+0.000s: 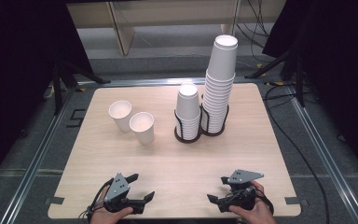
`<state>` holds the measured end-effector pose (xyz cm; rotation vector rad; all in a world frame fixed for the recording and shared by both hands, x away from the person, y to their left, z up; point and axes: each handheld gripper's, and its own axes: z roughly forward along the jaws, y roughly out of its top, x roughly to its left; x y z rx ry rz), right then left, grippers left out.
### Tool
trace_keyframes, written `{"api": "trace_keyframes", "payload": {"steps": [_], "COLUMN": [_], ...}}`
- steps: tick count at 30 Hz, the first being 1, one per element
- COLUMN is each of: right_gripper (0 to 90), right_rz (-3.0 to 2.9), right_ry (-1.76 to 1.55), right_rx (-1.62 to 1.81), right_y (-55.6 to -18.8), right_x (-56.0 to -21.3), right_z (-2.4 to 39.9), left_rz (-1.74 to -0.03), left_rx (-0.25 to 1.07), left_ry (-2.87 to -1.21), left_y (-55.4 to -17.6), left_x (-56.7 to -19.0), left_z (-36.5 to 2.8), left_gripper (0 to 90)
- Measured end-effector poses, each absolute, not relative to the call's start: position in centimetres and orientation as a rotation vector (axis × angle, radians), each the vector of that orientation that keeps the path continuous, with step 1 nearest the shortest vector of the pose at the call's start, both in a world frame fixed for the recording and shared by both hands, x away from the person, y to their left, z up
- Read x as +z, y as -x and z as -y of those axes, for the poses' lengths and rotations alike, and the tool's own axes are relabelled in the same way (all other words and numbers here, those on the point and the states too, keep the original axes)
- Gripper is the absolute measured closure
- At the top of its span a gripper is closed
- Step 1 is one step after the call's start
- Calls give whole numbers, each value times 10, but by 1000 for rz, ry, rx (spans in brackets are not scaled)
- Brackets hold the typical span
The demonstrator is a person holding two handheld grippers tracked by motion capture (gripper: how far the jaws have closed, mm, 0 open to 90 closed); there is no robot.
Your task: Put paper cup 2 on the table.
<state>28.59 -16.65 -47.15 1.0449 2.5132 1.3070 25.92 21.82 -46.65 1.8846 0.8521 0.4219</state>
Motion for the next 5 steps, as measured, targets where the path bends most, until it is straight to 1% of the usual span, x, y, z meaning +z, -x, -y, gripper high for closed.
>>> {"api": "trace_keyframes", "payload": {"steps": [5], "right_gripper": [158], "right_rz": [-2500], "right_ry": [-1053], "right_rx": [1294], "right_y": [-287], "right_x": [-471], "right_z": [168], "left_rz": [-856], "left_rx": [419], "left_ry": [-1903], "left_y": [-259], "left_x": [-465], "left_z": [-219], "left_gripper": [143]}}
